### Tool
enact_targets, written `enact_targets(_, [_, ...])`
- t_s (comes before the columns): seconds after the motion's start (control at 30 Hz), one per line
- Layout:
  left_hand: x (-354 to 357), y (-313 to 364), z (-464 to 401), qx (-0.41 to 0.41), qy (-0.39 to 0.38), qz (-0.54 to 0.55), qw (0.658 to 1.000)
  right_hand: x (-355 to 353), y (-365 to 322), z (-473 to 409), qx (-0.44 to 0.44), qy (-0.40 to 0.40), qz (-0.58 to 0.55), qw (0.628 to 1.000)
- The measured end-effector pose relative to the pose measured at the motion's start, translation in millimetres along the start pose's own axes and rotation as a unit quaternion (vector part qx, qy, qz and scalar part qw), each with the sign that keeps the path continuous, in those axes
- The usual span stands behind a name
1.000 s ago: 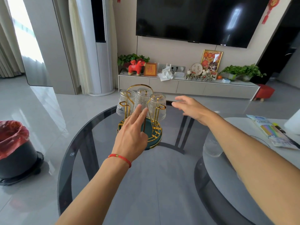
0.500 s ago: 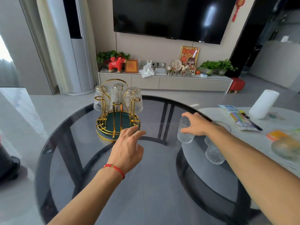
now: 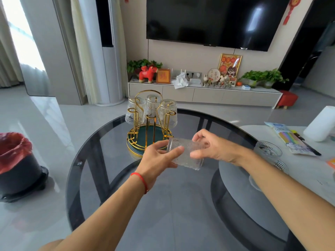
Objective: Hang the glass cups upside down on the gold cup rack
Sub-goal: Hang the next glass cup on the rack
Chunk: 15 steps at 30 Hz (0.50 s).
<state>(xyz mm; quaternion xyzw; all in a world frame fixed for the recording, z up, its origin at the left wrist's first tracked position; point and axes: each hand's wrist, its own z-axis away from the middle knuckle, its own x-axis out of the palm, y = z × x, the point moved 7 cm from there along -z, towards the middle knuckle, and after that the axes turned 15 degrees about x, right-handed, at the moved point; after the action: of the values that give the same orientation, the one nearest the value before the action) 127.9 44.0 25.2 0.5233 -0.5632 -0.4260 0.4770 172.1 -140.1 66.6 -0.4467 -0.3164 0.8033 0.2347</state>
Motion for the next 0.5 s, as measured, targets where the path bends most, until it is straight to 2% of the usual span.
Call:
enact_targets(0.1, [-7,9,-4,0.057,0.007,-0.119,0.991,12,-18,2,-0.030,0.035,0.126,0.991])
enact_targets(0.17, [-6,14,-5,0.092,0.003,-0.122,0.988,19,-33,2,-0.078,0.076,0.158,0.981])
enact_targets(0.27, [-11,22,-12,0.103,0.022,-0.031,0.994,9,-44,-4,-0.108,0.110,0.112,0.982])
enact_targets(0.3, [-18,29,-15,0.128,0.042,-0.057,0.989,1,-45,-6,-0.110,0.119,0.072,0.984])
enact_targets(0.33, [-27,40,-17,0.171,0.064,-0.146,0.972,-8,-46,-9,-0.112,0.133,0.025,0.984])
enact_targets(0.37, [-35,51,-19,0.220,0.083,-0.269,0.934,-16,-48,-12,-0.113,0.150,-0.026,0.982])
enact_targets(0.43, [-36,64,-22,0.290,0.074,-0.467,0.832,-34,-56,-17,-0.119,0.198,-0.128,0.964])
enact_targets(0.47, [-37,61,-25,0.285,0.053,-0.507,0.812,-41,-63,-20,-0.128,0.226,-0.163,0.952])
enact_targets(0.5, [-38,56,-28,0.267,0.035,-0.518,0.812,-48,-71,-23,-0.137,0.253,-0.180,0.941])
